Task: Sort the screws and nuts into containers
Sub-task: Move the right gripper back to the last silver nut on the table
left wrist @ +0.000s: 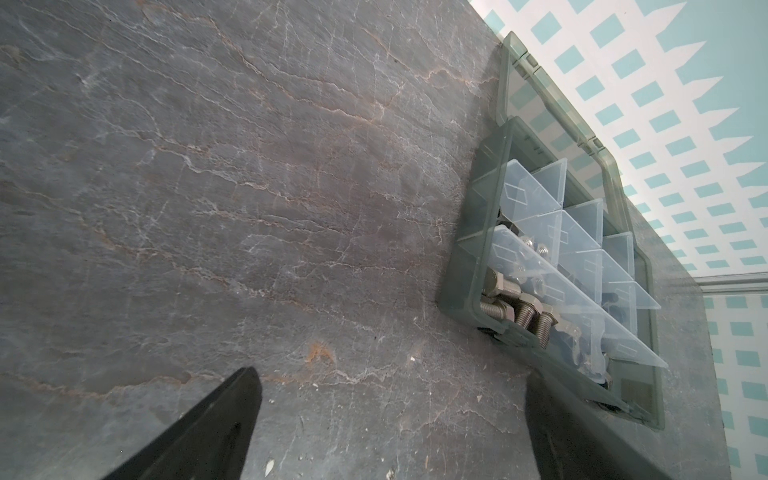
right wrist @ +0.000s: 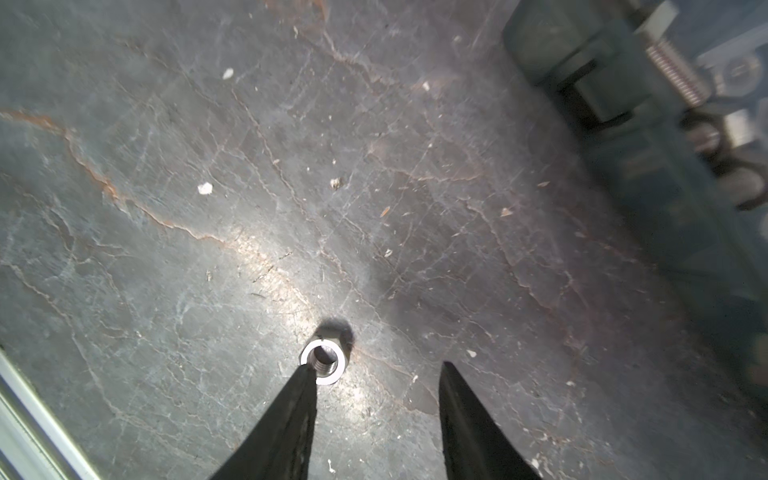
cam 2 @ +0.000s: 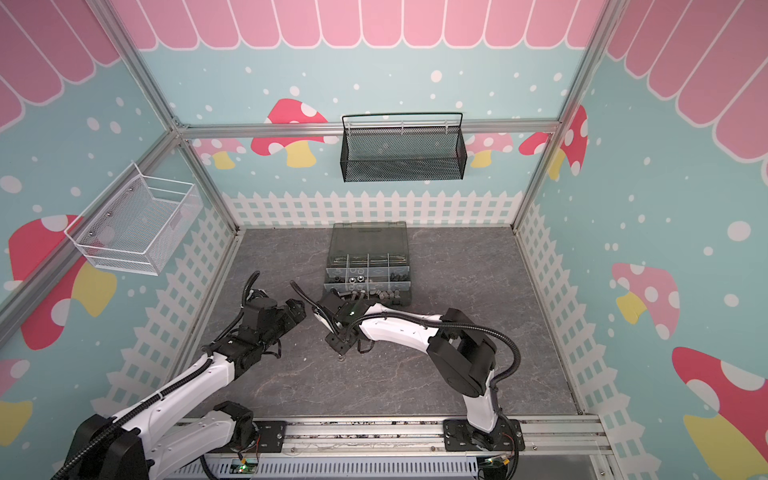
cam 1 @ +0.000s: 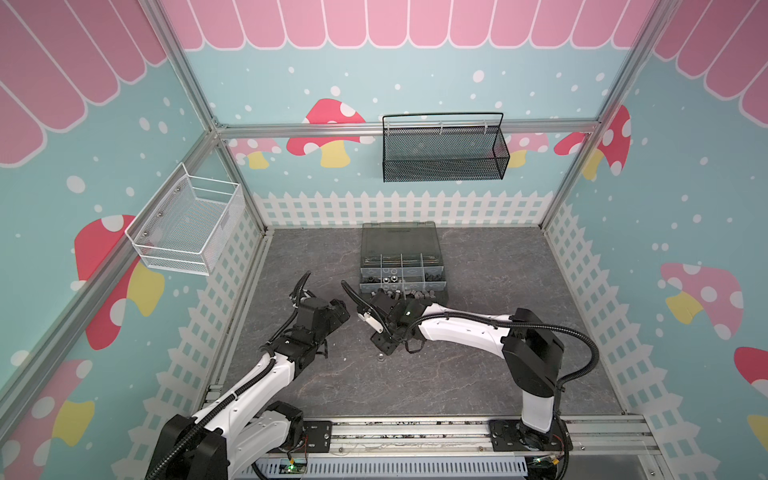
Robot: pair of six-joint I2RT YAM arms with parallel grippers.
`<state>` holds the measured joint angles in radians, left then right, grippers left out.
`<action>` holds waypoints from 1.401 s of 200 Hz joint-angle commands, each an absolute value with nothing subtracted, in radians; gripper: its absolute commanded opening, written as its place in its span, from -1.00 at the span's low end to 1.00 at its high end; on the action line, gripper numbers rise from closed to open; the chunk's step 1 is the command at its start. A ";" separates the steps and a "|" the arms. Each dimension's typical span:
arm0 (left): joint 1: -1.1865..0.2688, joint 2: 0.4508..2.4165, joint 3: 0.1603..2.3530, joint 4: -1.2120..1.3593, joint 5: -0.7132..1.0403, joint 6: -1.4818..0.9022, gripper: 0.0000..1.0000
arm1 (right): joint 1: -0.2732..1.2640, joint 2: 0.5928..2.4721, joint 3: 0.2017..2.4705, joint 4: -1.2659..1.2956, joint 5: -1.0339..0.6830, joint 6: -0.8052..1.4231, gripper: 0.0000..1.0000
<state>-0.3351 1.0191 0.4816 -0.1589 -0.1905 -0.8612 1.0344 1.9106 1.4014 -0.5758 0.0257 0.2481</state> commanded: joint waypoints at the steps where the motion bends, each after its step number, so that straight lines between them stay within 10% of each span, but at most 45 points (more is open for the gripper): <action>1: -0.328 1.022 0.473 -0.150 -0.209 -0.887 1.00 | 1.050 1.948 1.388 -0.612 0.000 0.241 0.00; 280: -0.327 1.059 0.486 -0.140 -0.191 -0.887 0.99 | 1.086 2.062 1.412 -0.632 -0.007 0.222 -0.14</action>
<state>-0.3347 1.0527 0.4816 -0.1520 -0.1898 -0.8646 1.0702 2.0205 1.4010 -0.6060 -0.0082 0.2333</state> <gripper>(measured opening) 0.991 0.432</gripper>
